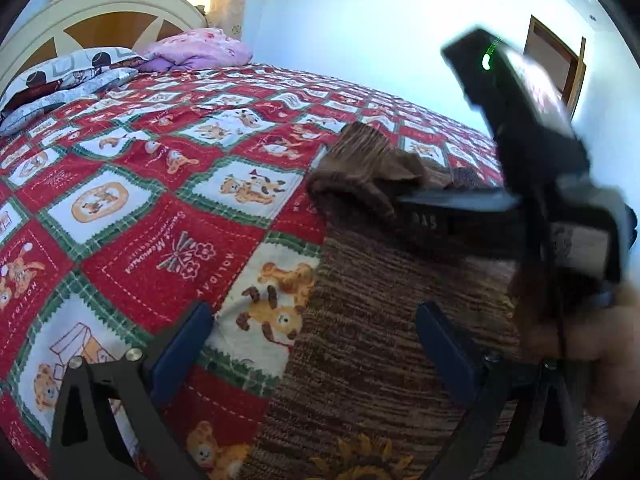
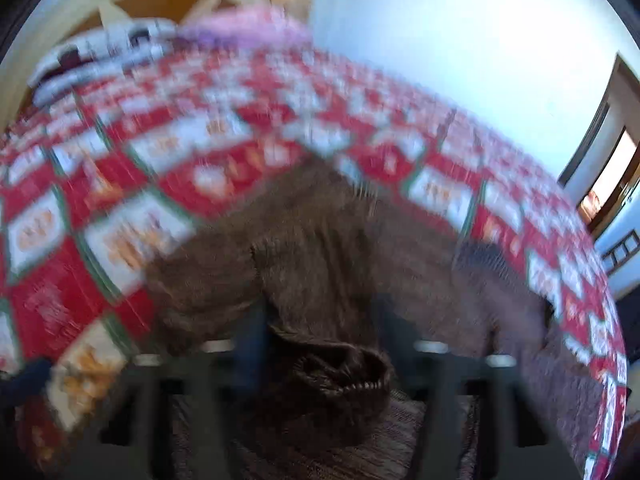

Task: Fold small clothes

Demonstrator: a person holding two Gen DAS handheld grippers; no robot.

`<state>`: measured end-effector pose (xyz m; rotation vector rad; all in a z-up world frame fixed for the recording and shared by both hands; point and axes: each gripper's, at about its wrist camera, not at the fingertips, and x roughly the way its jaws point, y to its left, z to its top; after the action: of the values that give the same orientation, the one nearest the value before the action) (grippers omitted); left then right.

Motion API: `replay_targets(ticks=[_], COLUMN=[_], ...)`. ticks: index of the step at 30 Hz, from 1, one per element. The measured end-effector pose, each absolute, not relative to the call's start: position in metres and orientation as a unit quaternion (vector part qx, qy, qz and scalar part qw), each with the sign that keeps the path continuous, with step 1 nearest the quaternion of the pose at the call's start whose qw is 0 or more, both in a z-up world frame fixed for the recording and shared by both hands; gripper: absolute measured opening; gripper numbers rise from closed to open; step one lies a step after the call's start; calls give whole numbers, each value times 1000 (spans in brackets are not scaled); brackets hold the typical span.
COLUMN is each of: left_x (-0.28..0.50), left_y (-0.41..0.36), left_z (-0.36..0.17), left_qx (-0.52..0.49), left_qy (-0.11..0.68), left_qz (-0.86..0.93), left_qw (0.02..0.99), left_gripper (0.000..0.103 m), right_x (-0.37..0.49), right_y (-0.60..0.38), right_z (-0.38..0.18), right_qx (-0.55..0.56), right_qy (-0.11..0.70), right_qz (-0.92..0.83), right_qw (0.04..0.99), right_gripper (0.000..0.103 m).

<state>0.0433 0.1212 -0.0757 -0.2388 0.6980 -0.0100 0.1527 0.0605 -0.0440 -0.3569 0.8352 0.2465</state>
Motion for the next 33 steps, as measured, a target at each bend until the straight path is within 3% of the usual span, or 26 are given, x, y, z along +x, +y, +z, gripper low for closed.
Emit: replay_targets(ticks=[1, 2, 10, 14, 17, 20, 27, 33], left_x=[41, 40, 44, 45, 45, 44, 45, 45], left_y=[125, 124, 122, 122, 122, 121, 119, 118], left_z=[-77, -77, -77, -78, -77, -77, -78, -78], left_qx=[-120, -120, -117, -112, -111, -107, -98, -93], left_qy=[340, 340, 341, 343, 343, 344, 347, 347], left_qz=[-7, -7, -5, -2, -1, 1, 6, 9], left_qw=[933, 933, 933, 933, 933, 933, 933, 933], left_gripper=[103, 103, 103, 103, 103, 103, 103, 103], right_x=[151, 148, 149, 149, 142, 144, 106, 118], right_y=[54, 50, -71, -103, -117, -138, -144, -93], right_z=[-42, -38, 3, -10, -18, -36, -13, -40], right_qx=[-150, -140, 161, 165, 170, 181, 158, 100], right_qy=[397, 392, 364, 375, 372, 411, 338, 415], right_qz=[126, 127, 148, 75, 42, -10, -35, 42], right_qw=[897, 900, 906, 909, 912, 893, 927, 903], right_gripper=[25, 8, 7, 7, 11, 37, 37, 37])
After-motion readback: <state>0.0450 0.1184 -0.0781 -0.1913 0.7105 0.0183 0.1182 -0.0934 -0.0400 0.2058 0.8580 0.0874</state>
